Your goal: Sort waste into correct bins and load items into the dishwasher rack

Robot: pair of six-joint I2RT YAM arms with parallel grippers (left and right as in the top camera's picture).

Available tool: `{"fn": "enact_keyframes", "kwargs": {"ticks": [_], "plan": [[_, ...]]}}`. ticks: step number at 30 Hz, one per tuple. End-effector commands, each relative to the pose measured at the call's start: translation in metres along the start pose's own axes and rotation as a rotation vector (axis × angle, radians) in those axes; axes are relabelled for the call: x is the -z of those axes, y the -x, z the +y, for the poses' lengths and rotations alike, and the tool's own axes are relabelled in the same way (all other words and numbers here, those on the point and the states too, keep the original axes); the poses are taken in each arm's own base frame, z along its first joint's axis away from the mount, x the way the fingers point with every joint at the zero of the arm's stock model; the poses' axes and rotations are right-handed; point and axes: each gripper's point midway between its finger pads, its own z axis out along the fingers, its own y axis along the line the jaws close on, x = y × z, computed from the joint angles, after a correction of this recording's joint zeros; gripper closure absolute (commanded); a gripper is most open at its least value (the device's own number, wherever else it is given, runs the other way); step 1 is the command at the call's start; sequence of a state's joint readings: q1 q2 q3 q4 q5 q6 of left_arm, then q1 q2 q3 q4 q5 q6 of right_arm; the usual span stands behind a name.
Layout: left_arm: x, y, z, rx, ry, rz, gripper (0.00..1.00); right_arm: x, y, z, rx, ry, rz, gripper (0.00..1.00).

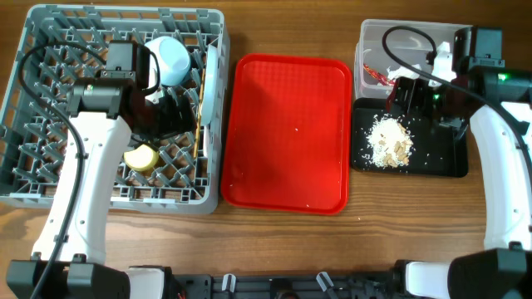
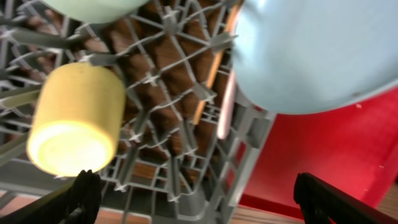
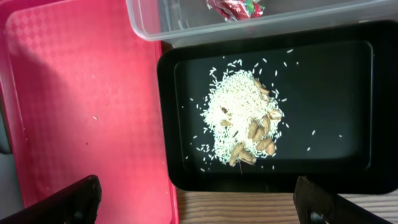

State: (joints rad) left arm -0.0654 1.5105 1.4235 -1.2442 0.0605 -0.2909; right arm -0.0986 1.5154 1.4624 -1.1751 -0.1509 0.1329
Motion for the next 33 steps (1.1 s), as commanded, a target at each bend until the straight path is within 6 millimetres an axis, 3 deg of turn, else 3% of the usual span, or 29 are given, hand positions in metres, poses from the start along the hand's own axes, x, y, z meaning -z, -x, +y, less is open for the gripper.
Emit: {"fn": "enact_keyframes", "kwargs": {"ticks": [1, 4, 8, 12, 16, 27, 30, 33], "plan": [[0.015, -0.015, 0.002, -0.047, 0.029, -0.059, 0.00, 0.025, -0.020, 0.000, -0.007, -0.004, -0.092, 0.00], [0.028, -0.031, -0.003, -0.083, -0.017, -0.145, 0.00, 0.044, -0.036, 0.000, 0.008, 0.013, -0.206, 0.00], [0.054, -0.059, -0.010, -0.171, -0.149, -0.393, 0.00, 0.081, -0.059, 0.002, 0.047, 0.051, -0.469, 0.00], [0.078, -0.090, 0.001, -0.187, -0.246, -0.576, 0.00, 0.106, -0.080, 0.003, 0.061, 0.066, -0.563, 0.00], [0.093, -0.101, 0.007, -0.186, -0.273, -0.636, 0.00, 0.104, -0.084, 0.003, 0.059, 0.064, -0.548, 0.00], [0.084, -0.112, 0.014, -0.187, -0.246, -0.578, 0.00, 0.087, -0.079, 0.001, 0.049, 0.053, -0.477, 0.00], [0.084, -0.112, 0.014, -0.187, -0.246, -0.577, 0.00, 0.091, -0.080, 0.001, 0.051, 0.055, -0.495, 0.01], [0.084, -0.112, 0.014, -0.187, -0.246, -0.577, 0.00, 0.110, -0.087, 0.003, 0.062, 0.067, -0.571, 0.00]]}}
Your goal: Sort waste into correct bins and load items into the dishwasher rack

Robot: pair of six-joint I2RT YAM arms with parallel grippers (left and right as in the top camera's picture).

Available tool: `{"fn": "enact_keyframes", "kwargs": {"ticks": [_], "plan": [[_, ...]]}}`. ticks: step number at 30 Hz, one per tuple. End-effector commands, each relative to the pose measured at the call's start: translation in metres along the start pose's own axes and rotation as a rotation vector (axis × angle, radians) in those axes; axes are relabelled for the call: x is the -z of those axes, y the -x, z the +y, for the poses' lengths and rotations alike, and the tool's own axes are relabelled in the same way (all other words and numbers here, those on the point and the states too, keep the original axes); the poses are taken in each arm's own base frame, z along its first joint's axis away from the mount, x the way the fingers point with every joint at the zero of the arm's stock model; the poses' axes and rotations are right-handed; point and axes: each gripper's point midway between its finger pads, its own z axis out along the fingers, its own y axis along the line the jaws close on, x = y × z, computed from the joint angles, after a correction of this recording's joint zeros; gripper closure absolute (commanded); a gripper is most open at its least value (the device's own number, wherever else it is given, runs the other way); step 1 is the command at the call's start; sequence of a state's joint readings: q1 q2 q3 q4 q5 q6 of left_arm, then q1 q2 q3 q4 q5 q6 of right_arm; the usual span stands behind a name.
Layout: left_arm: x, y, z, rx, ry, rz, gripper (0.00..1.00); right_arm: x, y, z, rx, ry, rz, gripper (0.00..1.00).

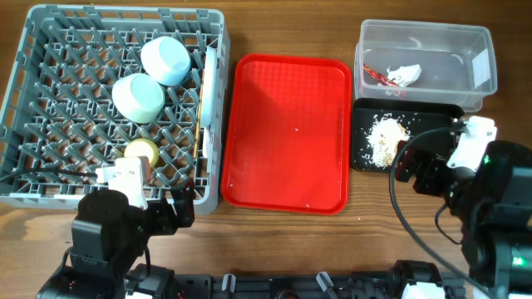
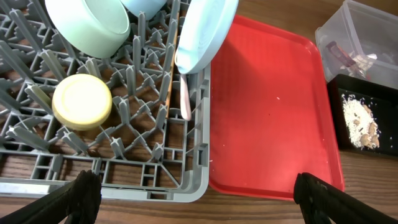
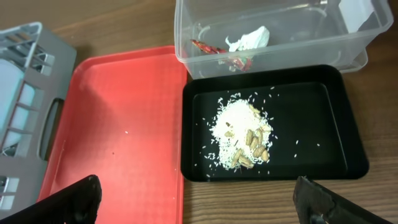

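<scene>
The grey dishwasher rack (image 1: 25, 108) holds a pale bowl (image 1: 138, 97), a blue cup (image 1: 165, 60), a yellow cup (image 2: 82, 101), an upright blue plate (image 2: 202, 37) and thin utensils beside the plate. The red tray (image 1: 287, 133) carries only crumbs. Wrappers and a tissue lie in the clear bin (image 3: 280, 25). Rice and nuts (image 3: 239, 130) sit in the black tray (image 1: 432, 158). My left gripper (image 2: 199, 202) is open and empty over the rack's front edge. My right gripper (image 3: 199, 202) is open and empty over the table in front of the black tray.
The rack (image 2: 155, 190) touches the red tray (image 2: 267, 106) along its right side. The black tray (image 3: 348, 155) lies just in front of the clear bin (image 1: 424, 50). A strip of bare wood runs along the table's front edge (image 1: 366, 228).
Both arms have moved back to the table's front edge: the left was low over the rack by the yellow cup, the right over the bins. Both grippers remain open and empty.
</scene>
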State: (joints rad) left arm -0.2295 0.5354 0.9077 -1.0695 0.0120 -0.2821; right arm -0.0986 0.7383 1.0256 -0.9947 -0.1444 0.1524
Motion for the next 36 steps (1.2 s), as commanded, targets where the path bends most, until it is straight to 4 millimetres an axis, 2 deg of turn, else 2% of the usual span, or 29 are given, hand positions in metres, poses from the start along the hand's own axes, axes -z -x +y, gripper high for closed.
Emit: {"fn": "enact_keyframes", "kwargs": {"ticks": [1, 6, 9, 13, 16, 20, 22, 27, 30, 31, 36], "plan": [[-0.001, -0.001, 0.001, -0.016, 0.006, -0.001, 0.00, 0.025, 0.000, 0.003, 0.010, 0.005, -0.090, 0.00], [-0.001, -0.001, 0.001, -0.016, 0.006, -0.001, 0.00, 0.063, 0.004, -0.001, 0.065, -0.032, -0.319, 0.00], [-0.001, -0.001, 0.001, -0.016, 0.006, -0.001, 0.00, 0.067, 0.001, 0.003, 0.078, 0.010, -0.441, 0.00], [-0.001, -0.001, 0.001, -0.016, 0.005, -0.001, 0.00, 0.052, -0.002, 0.017, 0.107, 0.137, -0.620, 0.00], [-0.001, -0.001, 0.001, -0.016, 0.006, -0.002, 0.00, 0.041, 0.004, 0.032, 0.146, 0.246, -0.791, 0.01], [-0.001, -0.001, 0.001, -0.016, 0.006, -0.002, 0.00, 0.028, 0.008, 0.032, 0.158, 0.262, -0.904, 0.00], [-0.001, -0.001, 0.001, -0.016, 0.006, -0.001, 0.00, 0.015, 0.004, 0.030, 0.158, 0.266, -0.934, 0.00], [-0.001, -0.001, 0.001, -0.016, 0.005, -0.001, 0.00, -0.031, -0.025, 0.021, 0.153, 0.254, -0.867, 0.00], [-0.001, -0.001, 0.001, -0.016, 0.006, -0.001, 0.00, -0.061, -0.051, 0.013, 0.141, 0.224, -0.709, 0.00], [-0.001, -0.001, 0.001, -0.016, 0.006, -0.001, 0.00, -0.066, -0.056, 0.011, 0.137, 0.220, -0.681, 0.00], [-0.001, -0.001, 0.001, -0.016, 0.006, -0.001, 0.00, -0.066, -0.057, 0.011, 0.136, 0.218, -0.677, 0.00]]}}
